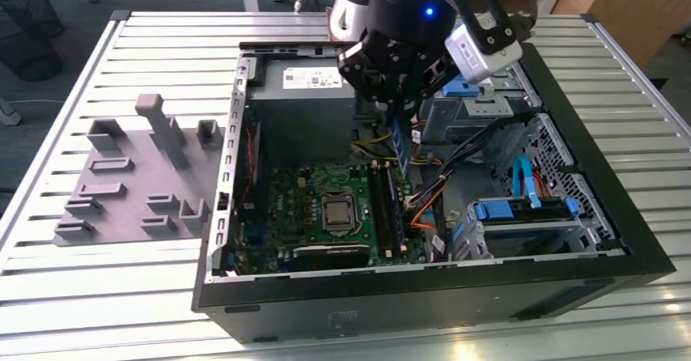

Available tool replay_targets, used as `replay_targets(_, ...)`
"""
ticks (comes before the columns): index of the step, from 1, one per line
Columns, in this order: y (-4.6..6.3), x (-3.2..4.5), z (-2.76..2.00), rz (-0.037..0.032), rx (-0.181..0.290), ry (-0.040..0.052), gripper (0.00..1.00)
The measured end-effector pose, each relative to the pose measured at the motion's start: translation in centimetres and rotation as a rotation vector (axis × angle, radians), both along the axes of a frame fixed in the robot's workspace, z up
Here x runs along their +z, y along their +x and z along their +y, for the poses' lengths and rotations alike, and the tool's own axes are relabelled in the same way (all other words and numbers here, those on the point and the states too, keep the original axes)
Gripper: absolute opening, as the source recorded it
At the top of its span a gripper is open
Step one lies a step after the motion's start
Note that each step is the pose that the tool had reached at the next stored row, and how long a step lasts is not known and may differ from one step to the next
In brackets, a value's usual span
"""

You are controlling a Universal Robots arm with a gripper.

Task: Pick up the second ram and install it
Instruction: 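Insert the second ram into the second slot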

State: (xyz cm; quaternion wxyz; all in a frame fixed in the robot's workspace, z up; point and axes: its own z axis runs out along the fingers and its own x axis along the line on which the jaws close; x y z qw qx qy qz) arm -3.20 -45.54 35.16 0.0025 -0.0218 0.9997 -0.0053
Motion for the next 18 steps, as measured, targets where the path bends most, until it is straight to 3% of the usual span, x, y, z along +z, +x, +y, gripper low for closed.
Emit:
replay_targets(15, 0.1, -1.92, -0.04, 0.0001, -0.006, -0.0001, 0.14)
replay_targets(18, 0.1, -2.63, -0.04, 0.0001, -0.007, -0.0003, 0.14)
